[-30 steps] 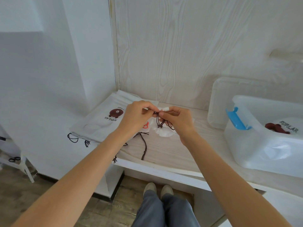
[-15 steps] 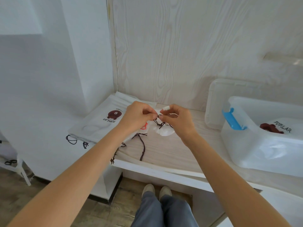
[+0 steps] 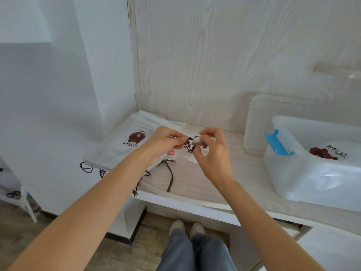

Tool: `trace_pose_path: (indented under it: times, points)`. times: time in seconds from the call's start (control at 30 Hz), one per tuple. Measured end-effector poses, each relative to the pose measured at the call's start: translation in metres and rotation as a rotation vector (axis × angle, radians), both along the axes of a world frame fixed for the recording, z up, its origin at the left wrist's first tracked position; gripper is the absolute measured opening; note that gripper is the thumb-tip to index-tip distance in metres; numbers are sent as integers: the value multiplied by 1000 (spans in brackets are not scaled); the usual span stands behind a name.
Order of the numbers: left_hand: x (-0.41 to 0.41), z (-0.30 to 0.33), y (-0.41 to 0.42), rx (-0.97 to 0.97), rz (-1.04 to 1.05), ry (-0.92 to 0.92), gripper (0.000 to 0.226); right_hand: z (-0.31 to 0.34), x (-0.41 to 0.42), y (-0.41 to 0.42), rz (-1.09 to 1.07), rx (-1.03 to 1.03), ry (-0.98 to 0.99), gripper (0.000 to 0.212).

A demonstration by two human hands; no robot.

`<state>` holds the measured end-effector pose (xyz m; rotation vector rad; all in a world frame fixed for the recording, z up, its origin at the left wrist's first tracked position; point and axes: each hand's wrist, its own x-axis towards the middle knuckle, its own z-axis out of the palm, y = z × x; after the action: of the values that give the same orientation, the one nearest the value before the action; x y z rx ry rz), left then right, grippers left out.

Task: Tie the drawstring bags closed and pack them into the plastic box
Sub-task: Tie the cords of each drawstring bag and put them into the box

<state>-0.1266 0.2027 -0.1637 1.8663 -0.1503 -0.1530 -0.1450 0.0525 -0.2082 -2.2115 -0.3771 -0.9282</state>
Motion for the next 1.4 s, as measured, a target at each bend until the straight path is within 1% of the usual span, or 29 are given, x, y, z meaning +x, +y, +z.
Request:
trace_pose_path:
  times: [0.23,0.47,0.53,0.77,0.93,1.07,1.23,1.3,1.4]
  points:
    - [1,-1,3,-19,-22,-5,16,3,5,6,-21,3,140,21]
    - [3,-2,8,-47,-38,-2,11,11,8,9,63,125,233,13]
    - [3,-2,8,-49,-31,-3,10,12,8,8,63,135,233,12]
    - [2,-1,8,-60,-50,-4,8,10,8,8,41,51,188,16]
    - [2,0,9,-61,-31,-2,6,10,10,9,59,24,178,13]
    - [3,1,12,-79,56,-64,7,16,11,3,52,14,188,11]
    - [5,-1,16,-140,213,-130,10,18,11,-11,-39,64,205,5]
    - [7,-4,18,-114,250,-155,6,17,11,-16,-84,66,229,5]
    - [11,-13,17,-17,291,-212,3,14,10,-21,-126,16,263,6]
